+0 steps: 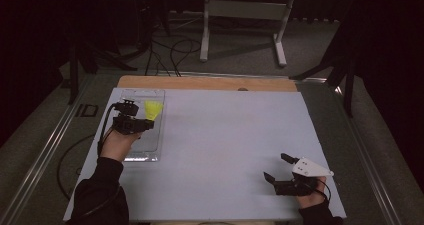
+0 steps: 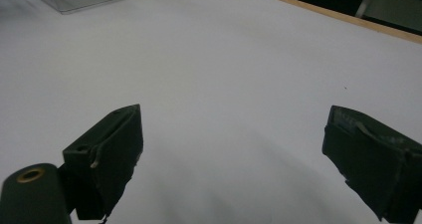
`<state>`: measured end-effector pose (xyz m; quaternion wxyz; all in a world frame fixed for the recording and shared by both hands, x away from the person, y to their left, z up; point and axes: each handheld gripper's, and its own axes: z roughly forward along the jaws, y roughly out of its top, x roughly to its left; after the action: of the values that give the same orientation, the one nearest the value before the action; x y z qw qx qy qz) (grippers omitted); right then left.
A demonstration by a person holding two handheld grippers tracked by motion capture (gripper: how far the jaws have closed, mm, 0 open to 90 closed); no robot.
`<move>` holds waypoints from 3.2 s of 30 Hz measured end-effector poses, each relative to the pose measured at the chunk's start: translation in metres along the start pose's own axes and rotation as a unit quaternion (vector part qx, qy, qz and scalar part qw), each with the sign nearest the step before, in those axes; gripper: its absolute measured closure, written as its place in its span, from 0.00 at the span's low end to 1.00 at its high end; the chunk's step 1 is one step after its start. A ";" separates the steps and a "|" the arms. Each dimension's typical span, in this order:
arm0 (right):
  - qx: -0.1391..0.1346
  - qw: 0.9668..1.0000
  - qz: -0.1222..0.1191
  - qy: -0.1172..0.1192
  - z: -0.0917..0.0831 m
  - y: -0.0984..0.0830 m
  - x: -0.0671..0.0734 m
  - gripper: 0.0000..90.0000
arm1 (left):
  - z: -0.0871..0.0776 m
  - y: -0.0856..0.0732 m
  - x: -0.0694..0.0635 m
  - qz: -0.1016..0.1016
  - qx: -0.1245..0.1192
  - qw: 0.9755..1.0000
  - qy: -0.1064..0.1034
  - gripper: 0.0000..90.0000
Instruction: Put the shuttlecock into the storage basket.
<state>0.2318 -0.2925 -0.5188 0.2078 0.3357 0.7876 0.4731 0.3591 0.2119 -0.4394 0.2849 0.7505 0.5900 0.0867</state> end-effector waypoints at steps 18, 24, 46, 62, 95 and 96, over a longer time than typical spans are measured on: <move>0.003 1.000 0.001 0.000 0.000 -0.001 0.000 0.10 | 0.022 -0.007 0.011 -0.016 0.026 0.999 0.017 0.73; 0.004 1.000 0.002 0.000 0.001 -0.001 0.000 0.10 | 0.027 -0.008 0.011 -0.014 0.047 0.999 0.019 0.73; 0.006 1.000 0.002 0.001 0.001 -0.001 -0.001 0.10 | 0.039 -0.010 0.006 0.007 0.096 0.995 -0.006 0.66; 0.006 1.000 0.001 0.000 0.001 -0.001 -0.001 0.10 | 0.015 -0.002 0.005 0.017 0.060 0.997 0.042 0.33; 0.005 1.000 0.001 -0.001 0.001 -0.001 -0.001 0.10 | -0.019 0.013 -0.031 0.136 0.001 0.988 -0.065 0.00; 0.006 1.000 0.001 0.000 0.001 -0.001 -0.001 0.10 | -0.020 0.013 -0.034 0.142 0.000 0.987 -0.071 0.00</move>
<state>0.2326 -0.2930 -0.5195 0.2056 0.3379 0.7899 0.4687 0.3514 0.1849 -0.4089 0.3108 0.8308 0.4558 0.0730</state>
